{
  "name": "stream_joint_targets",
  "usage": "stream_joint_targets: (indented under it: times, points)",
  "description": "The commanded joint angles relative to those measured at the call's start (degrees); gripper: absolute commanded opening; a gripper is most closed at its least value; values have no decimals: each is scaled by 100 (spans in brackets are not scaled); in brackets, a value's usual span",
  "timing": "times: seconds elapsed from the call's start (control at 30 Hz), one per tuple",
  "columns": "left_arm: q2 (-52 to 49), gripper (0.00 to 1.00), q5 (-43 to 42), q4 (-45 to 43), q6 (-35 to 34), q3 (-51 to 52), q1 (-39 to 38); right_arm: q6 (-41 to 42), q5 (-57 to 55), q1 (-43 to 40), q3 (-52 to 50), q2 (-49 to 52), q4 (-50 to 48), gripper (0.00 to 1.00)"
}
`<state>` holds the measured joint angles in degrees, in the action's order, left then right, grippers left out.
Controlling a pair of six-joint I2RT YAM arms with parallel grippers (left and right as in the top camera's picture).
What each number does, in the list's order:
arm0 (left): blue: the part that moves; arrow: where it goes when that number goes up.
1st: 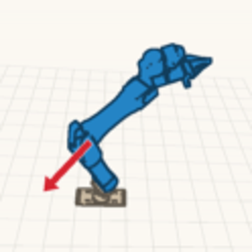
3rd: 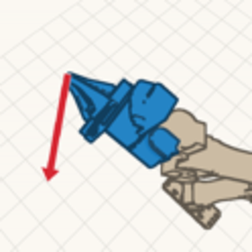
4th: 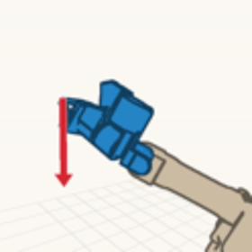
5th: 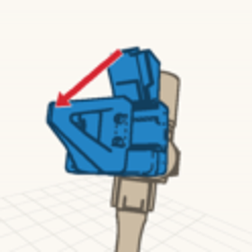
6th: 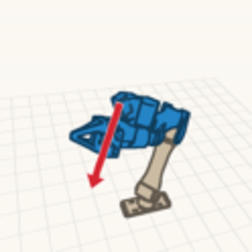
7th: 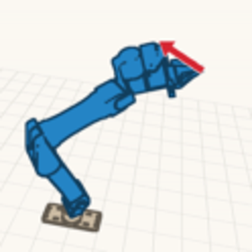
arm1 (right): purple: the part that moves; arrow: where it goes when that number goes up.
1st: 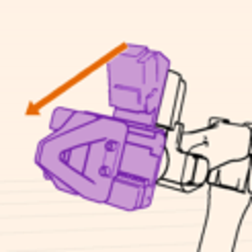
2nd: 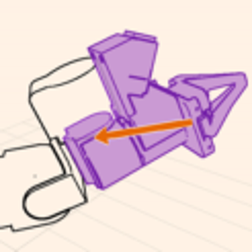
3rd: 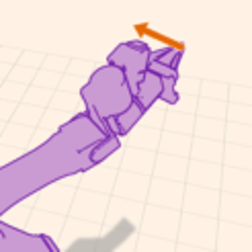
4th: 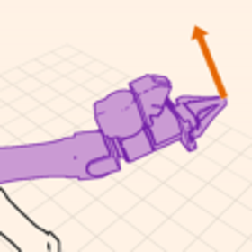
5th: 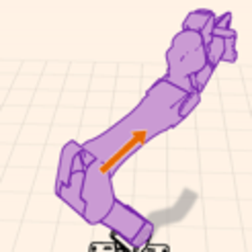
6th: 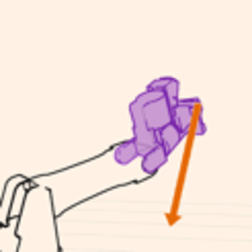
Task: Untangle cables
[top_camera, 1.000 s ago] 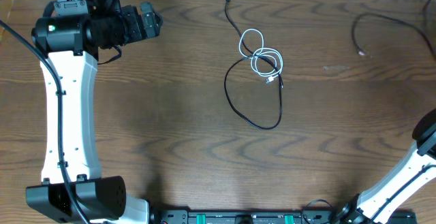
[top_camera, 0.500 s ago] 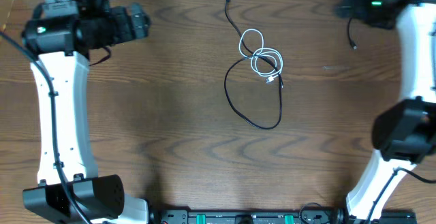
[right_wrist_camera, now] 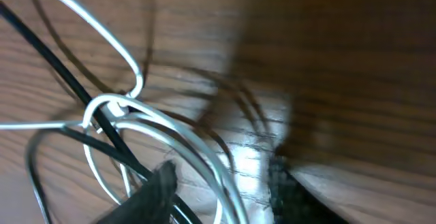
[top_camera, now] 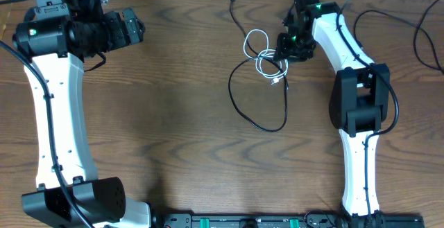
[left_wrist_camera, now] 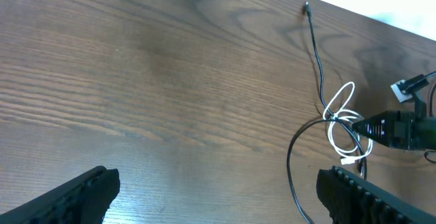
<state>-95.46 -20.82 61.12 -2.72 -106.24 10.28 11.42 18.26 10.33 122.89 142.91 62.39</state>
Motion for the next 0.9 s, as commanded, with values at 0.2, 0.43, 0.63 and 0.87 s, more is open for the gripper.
stream_joint_targets:
  times: [0.2,0.43,0.63,0.87]
  points:
    - [-2,98,33,11,70,-81,-9,-81,31,286,562,-997,101,1]
    - [-2,98,-284,79,74,-81,-13,365,-1399,1154,579,-2570,129,1]
    - [-2,96,-2238,549,1305,251,-293,636,-1263,1172,579,-2570,177,1]
    - [-48,97,-3554,-1832,13,2118,-1364,684,-1014,1128,579,-2570,282,1]
